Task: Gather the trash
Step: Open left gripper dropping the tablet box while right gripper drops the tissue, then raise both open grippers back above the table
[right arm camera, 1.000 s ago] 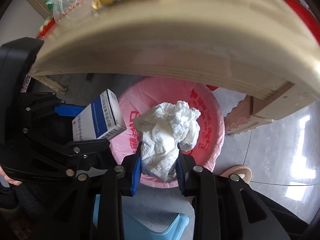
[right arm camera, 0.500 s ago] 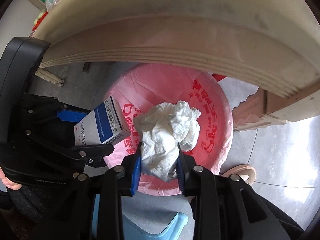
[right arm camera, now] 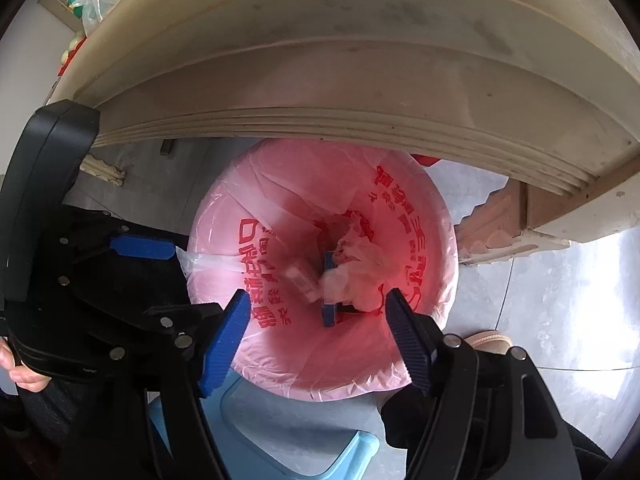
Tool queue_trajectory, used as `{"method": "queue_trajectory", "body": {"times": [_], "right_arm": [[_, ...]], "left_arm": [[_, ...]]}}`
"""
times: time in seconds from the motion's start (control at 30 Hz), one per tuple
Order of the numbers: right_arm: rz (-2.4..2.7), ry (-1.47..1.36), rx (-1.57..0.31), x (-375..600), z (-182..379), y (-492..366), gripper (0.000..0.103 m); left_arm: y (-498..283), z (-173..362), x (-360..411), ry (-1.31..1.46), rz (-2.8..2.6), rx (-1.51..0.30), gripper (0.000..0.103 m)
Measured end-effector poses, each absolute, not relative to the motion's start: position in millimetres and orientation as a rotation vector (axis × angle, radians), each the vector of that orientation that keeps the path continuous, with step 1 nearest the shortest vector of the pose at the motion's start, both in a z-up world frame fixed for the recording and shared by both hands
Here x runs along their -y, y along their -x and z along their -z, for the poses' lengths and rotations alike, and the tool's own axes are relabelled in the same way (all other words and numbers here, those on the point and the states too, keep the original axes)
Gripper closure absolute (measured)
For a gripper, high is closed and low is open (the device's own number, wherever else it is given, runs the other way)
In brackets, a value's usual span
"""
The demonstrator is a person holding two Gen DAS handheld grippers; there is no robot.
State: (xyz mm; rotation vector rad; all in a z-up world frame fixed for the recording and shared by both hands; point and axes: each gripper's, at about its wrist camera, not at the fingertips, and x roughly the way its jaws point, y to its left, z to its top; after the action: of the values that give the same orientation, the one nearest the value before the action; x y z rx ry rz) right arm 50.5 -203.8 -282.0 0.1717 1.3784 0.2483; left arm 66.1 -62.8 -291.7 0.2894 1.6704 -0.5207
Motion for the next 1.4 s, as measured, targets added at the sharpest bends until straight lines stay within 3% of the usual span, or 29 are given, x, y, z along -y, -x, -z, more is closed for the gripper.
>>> {"method": "queue_trajectory", "body": {"times": [0.57, 0.87, 1.07, 1.4], "right_arm": [[-0.245, -0.192, -1.375, 205, 280, -50, 0.035], [-0.235, -0.198, -1.328, 210, 255, -39, 0.035], [-0.276, -0.22, -1.264, 213, 208, -31, 0.035], [-0.349, -0.131, -1.105, 227, 70, -50, 0.03]], "left_arm": [[-62, 292, 62, -0.347, 0.515, -1.65, 0.025], [-43, 270, 66, -0.48, 0.513, -1.546, 0.025], [-31, 207, 55, -0.47, 0.542, -1.454, 0.025], [-65, 36, 37, -0.557, 0.521, -1.169, 0.022]]}}
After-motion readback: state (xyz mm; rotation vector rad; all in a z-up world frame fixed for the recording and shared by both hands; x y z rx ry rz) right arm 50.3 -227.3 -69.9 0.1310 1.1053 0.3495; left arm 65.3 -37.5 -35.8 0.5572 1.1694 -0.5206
